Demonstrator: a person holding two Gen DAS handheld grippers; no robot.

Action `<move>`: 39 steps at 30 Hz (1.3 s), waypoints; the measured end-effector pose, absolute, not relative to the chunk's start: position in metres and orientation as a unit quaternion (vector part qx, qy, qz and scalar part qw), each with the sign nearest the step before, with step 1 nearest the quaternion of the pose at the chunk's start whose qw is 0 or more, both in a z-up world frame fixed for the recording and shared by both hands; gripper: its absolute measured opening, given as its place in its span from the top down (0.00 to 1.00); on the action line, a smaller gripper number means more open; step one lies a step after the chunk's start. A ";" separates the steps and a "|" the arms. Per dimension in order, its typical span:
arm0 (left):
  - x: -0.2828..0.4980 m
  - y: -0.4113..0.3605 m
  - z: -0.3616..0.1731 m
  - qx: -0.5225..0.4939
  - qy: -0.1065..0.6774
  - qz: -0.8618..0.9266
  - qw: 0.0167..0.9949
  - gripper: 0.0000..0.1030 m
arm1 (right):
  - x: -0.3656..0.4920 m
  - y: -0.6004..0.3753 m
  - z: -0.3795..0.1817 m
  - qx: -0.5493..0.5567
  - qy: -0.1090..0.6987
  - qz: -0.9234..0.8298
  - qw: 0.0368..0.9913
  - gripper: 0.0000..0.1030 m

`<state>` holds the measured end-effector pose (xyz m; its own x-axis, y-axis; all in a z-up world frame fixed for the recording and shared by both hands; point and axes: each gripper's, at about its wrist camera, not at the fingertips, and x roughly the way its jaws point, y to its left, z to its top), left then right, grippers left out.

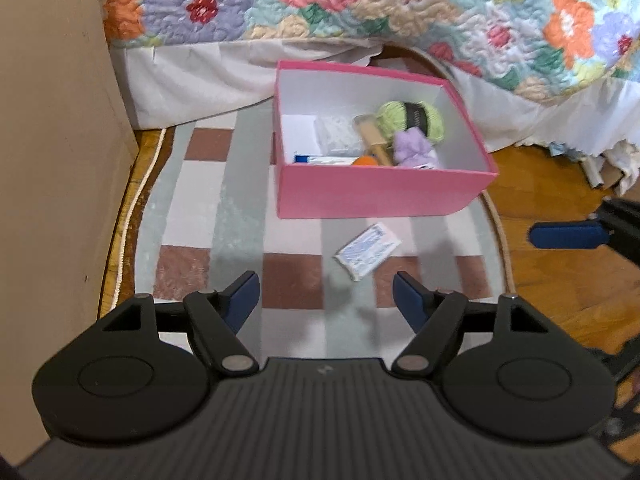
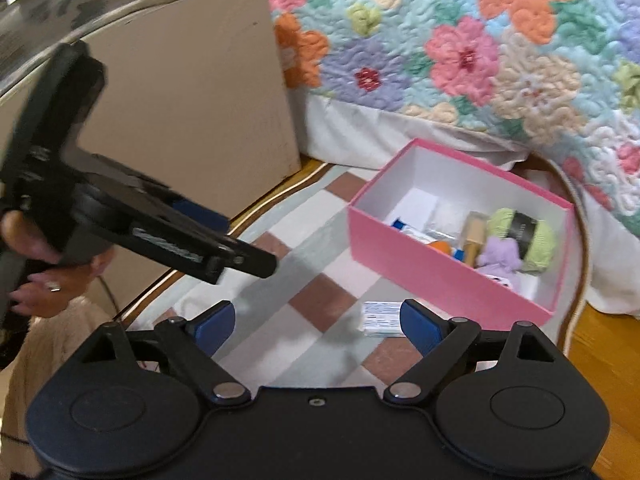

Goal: Organize objects
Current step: 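Move the left gripper back toward the white soap bar on the rug, then close the left gripper on the white soap bar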

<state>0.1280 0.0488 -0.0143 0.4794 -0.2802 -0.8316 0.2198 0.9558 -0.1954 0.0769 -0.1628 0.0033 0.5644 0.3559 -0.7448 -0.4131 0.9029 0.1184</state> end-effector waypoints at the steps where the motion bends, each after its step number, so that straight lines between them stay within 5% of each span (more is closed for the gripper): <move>1: 0.131 0.050 -0.021 -0.034 0.488 -0.143 0.860 0.29 | 0.077 -0.162 0.000 -0.035 0.411 0.222 0.883 0.11; 30: 0.190 0.028 -0.144 -0.126 0.476 -0.188 0.850 0.33 | 0.143 -0.153 -0.166 -0.158 0.402 0.177 0.885 0.14; 39: 0.201 0.012 -0.177 -0.136 0.497 -0.200 0.834 0.49 | 0.162 -0.170 -0.194 -0.129 0.431 0.166 0.877 0.13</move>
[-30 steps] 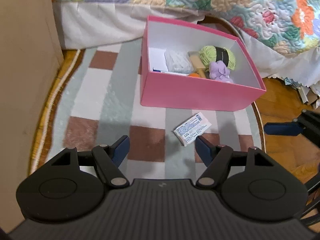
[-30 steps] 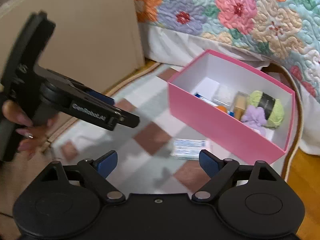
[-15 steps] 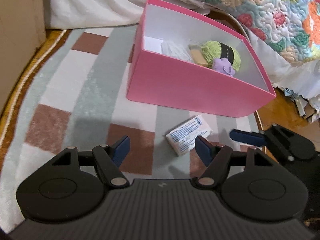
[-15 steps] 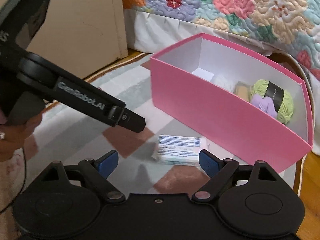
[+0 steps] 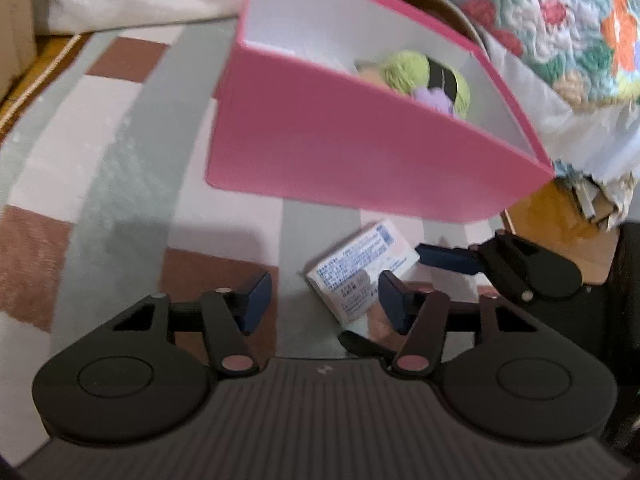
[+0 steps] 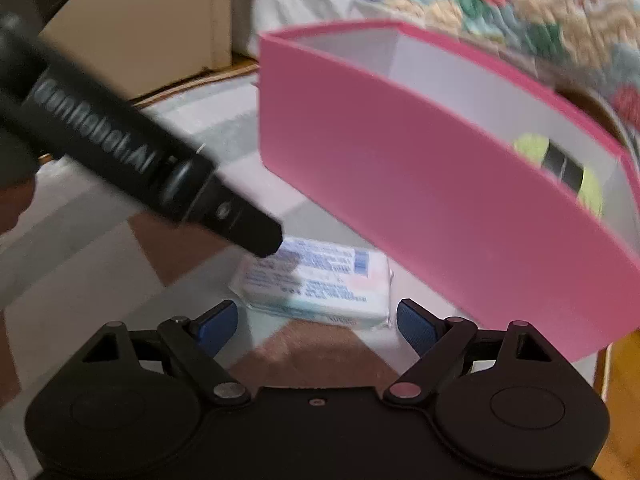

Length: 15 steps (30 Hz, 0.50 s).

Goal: Organize objects
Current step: 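Close the left gripper on the white soap bar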

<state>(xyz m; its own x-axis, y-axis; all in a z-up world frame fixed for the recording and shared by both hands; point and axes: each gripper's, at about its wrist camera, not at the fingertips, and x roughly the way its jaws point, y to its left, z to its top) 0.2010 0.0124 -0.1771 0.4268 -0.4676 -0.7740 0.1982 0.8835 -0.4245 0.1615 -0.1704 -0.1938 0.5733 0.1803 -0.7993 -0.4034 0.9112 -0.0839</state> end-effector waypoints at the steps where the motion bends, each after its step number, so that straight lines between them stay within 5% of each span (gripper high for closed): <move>1: 0.202 0.011 -0.181 -0.136 0.500 -0.199 0.832 0.51 | 0.163 -0.174 -0.196 -0.115 0.432 0.167 0.879 0.13; 5: 0.200 0.014 -0.186 -0.158 0.492 -0.194 0.834 0.70 | 0.162 -0.179 -0.194 -0.074 0.438 0.162 0.881 0.20; 15: 0.197 0.026 -0.190 -0.192 0.490 -0.177 0.832 0.78 | 0.138 -0.162 -0.192 -0.085 0.431 0.177 0.881 0.25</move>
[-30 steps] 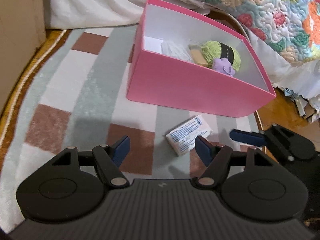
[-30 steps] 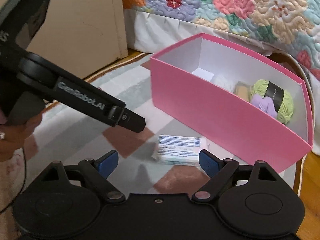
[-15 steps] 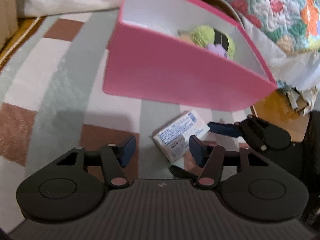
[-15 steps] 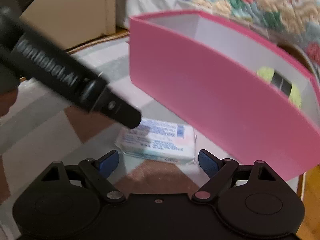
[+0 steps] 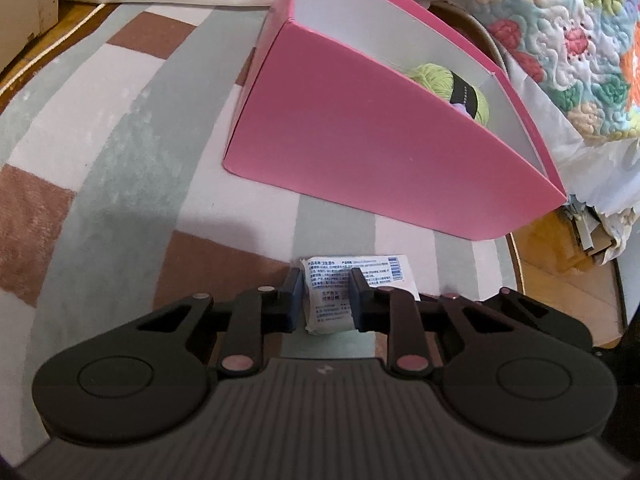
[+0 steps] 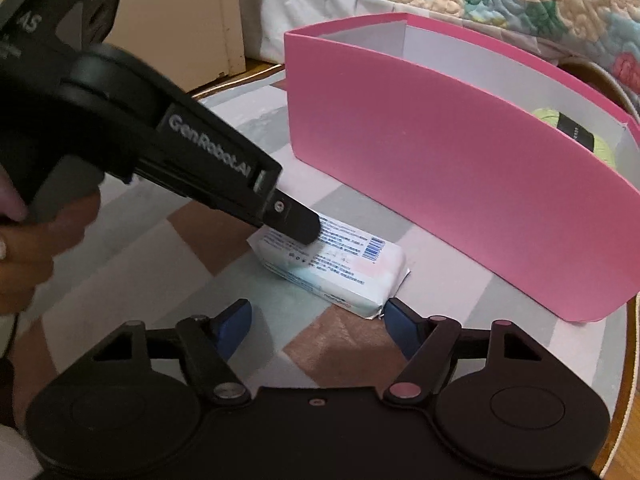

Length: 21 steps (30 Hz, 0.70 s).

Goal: Organize objects
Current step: 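Close the left gripper on the white soap bar, then lift the soap bar with the left gripper and carry it over the pink box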

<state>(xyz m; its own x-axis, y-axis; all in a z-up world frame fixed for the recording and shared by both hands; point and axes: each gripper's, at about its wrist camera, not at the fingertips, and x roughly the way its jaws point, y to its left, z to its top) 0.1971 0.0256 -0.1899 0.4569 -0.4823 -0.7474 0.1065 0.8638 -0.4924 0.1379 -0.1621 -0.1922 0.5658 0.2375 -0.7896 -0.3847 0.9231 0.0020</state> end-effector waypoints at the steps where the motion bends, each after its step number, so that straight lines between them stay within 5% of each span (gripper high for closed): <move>1: 0.197 0.026 -0.190 -0.191 0.490 -0.178 0.831 0.78 | 0.139 -0.163 -0.193 -0.083 0.430 0.173 0.882 0.25; 21: 0.170 0.019 -0.155 -0.186 0.489 -0.225 0.822 0.69 | 0.128 -0.162 -0.170 -0.005 0.446 0.123 0.887 0.26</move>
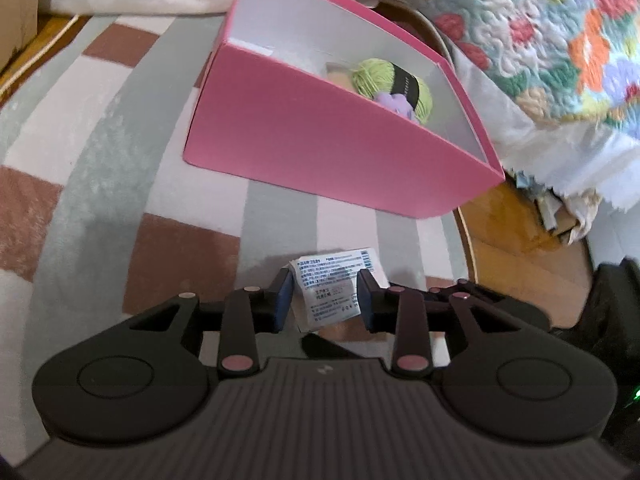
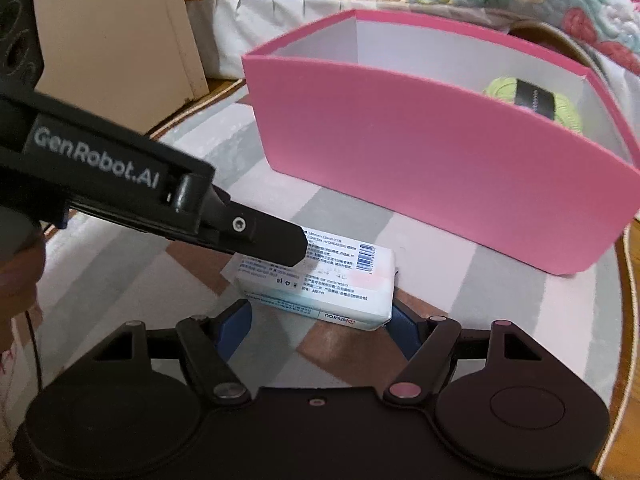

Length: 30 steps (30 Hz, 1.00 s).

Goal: Organize objects
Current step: 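Lift the soap bar with the left gripper and carry it over the pink box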

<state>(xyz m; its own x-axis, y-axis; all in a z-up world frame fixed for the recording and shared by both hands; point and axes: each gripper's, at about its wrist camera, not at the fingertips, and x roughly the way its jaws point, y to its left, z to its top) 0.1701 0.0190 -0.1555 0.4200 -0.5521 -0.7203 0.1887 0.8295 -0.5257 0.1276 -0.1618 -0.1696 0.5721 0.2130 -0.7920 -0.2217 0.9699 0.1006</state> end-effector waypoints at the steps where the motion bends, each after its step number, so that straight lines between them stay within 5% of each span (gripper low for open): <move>1: 0.168 0.019 -0.154 -0.184 0.490 -0.226 0.822 0.69 | 0.128 -0.163 -0.165 -0.002 0.446 0.122 0.887 0.28; 14: 0.134 0.027 -0.108 -0.184 0.464 -0.238 0.833 0.69 | 0.096 -0.157 -0.115 0.007 0.432 0.141 0.890 0.27; 30: 0.160 0.012 0.012 -0.141 0.393 -0.263 0.870 0.67 | 0.102 -0.166 -0.007 -0.030 0.352 0.145 0.924 0.24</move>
<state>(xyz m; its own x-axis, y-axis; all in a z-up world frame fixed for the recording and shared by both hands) 0.1595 0.0115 0.0118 0.5535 -0.5686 -0.6086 0.3466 0.8216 -0.4525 0.1021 -0.1663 -0.0066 0.7095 0.2474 -0.6599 -0.2902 0.9558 0.0464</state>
